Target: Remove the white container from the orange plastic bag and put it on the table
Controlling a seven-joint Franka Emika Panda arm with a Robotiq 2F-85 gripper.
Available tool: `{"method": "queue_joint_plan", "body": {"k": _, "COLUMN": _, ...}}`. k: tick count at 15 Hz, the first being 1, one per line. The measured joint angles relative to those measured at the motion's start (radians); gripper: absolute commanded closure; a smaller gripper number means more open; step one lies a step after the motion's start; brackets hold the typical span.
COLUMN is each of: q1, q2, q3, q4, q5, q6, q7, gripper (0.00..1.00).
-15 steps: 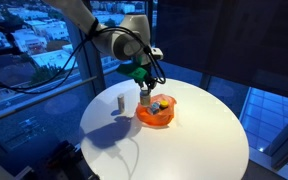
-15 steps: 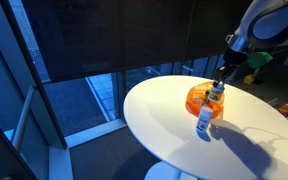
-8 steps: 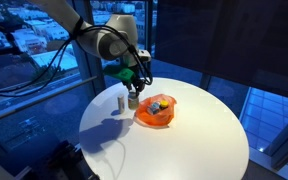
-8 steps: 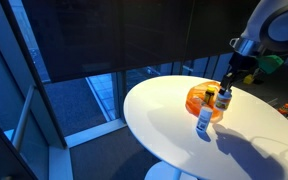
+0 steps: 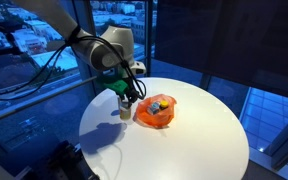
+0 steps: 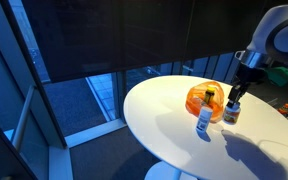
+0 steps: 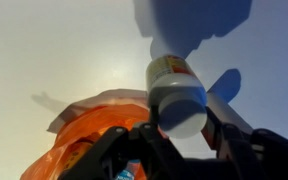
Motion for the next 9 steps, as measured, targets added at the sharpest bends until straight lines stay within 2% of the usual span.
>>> {"method": "queue_joint_plan", "body": {"k": 9, "q1": -0.006, "q2": 0.034, "q3": -0.021, "q4": -0.091, "q5": 0.010, "q6": 0.152, "q7": -0.017, "gripper": 0.81}}
